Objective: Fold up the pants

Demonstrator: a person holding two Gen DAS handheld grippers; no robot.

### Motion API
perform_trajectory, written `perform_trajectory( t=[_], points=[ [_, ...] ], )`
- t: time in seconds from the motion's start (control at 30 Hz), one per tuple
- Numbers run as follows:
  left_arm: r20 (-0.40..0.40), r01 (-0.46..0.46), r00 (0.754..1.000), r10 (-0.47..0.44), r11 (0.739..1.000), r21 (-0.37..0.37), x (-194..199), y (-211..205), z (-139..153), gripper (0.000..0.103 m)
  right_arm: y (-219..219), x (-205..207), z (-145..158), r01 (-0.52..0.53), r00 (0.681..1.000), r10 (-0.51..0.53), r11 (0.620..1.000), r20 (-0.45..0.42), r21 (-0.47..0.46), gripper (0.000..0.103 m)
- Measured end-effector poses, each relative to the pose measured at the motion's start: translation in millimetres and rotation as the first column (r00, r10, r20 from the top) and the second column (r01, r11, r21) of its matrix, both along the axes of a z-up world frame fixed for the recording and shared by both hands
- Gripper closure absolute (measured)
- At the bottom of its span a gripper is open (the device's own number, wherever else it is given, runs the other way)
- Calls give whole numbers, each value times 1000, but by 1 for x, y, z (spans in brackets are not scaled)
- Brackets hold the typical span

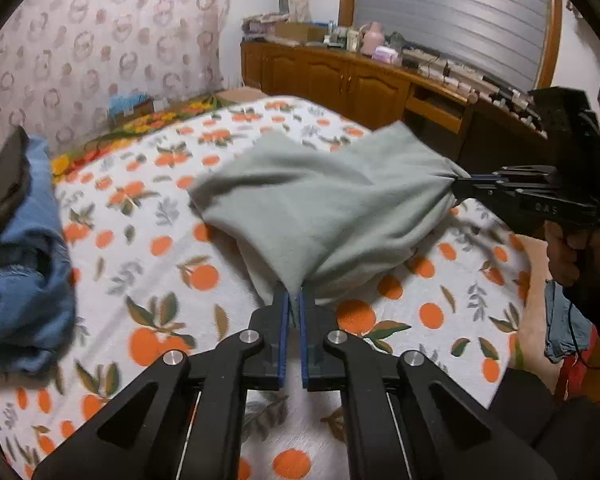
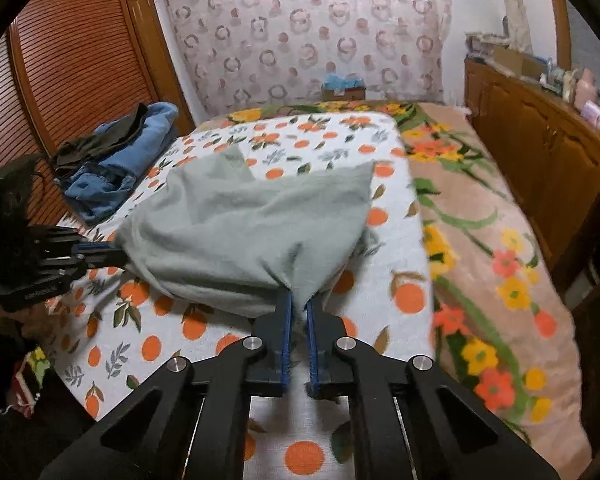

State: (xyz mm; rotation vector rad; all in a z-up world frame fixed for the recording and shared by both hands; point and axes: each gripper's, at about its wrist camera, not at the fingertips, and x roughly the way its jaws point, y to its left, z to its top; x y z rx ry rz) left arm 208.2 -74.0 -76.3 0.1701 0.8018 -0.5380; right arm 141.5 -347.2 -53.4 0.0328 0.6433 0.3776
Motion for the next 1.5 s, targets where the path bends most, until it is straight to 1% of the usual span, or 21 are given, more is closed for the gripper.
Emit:
perform_trajectory(
  t=[0.1, 0.17, 0.23, 0.33, 0.5, 0.57, 0.6, 0.63, 0.67, 0.73, 0.8, 0.83, 0.87, 1.03, 1.13, 1.2, 1.27, 1.3, 1.4, 1.43, 1.5],
  points=[
    [16, 0, 1000, 0, 1000, -5, -6, 9, 10, 98, -7, -6, 6, -8, 1000, 8, 999, 1, 50, 98],
    [5, 4, 1000, -4, 1000, -10, -7, 13, 11, 98, -8, -11, 8, -13, 1000, 13, 998, -2, 67, 98],
    [12, -14, 1000, 14, 1000, -3, -11, 17, 12, 100, -6, -18, 8, -20, 1000, 20, 998, 0, 59, 98],
    [-29, -4, 1000, 4, 1000, -25, -18, 21, 7, 100, -6, -27, 6, -24, 999, 25, 998, -19, 63, 98],
    [-55, 14, 998, -14, 1000, 1, -39, 15, -4, 99, -7, -46, -7, -35, 997, 39, 998, -70, 58, 98],
    [-55, 5, 998, -5, 1000, 4, -42, 17, -5, 96, -8, -51, -12, -22, 996, 26, 998, -82, 50, 97],
    [-53, -8, 999, 8, 1000, 6, -42, 20, -5, 91, -9, -52, -13, -17, 996, 22, 999, -86, 51, 96],
    [-54, -17, 998, 18, 1000, 4, -41, 23, -5, 86, -10, -53, -13, -9, 996, 12, 999, -86, 45, 92],
    [-54, -24, 998, 24, 1000, -3, -41, 25, -4, 84, -11, -54, -12, 14, 997, -12, 1000, -79, 28, 90],
    [-44, -43, 998, 42, 999, -9, -40, 29, 0, 74, -13, -53, -4, 32, 998, -31, 999, -61, 25, 81],
    [-31, -57, 998, 56, 998, -12, -38, 31, 4, 69, -13, -55, 2, 52, 998, -52, 999, -36, 14, 76],
    [-26, -58, 998, 58, 998, -22, -36, 32, 7, 61, -10, -54, 5, 62, 998, -62, 998, -25, 8, 70],
    [-21, -61, 998, 60, 998, -33, -34, 32, 9, 57, -8, -56, 7, 63, 998, -63, 998, -16, 11, 68],
    [-2, -60, 998, 60, 996, -68, -18, 17, 19, 56, 15, -47, 11, 23, 1000, -24, 999, 20, 36, 66],
    [-7, -33, 999, 32, 994, -106, -2, 1, 25, 56, 27, -33, 1, 0, 1000, -1, 999, 13, 35, 66],
    [2, -12, 1000, 12, 996, -90, 11, -13, 24, 56, 30, -20, -9, 4, 1000, -4, 1000, -13, 15, 66],
    [-4, -14, 1000, 14, 998, -64, 24, -22, 20, 56, 30, -9, -18, 3, 999, -4, 1000, -45, -18, 66],
    [-14, -24, 1000, 23, 999, -47, 31, -25, 16, 56, 30, -4, -24, 8, 998, -10, 999, -63, -33, 66],
    [-36, -79, 996, 80, 996, 28, 53, -24, 0, 56, 26, -2, -29, 2, 999, -4, 999, -50, -48, 65],
    [-49, -91, 994, 93, 995, 37, 57, -21, -5, 56, 24, 0, -28, 1, 999, -3, 999, -53, -45, 65],
    [-97, -100, 990, 101, 995, 22, 64, -14, -16, 56, 21, 3, -27, 3, 998, -5, 999, -57, -42, 65]
  ],
)
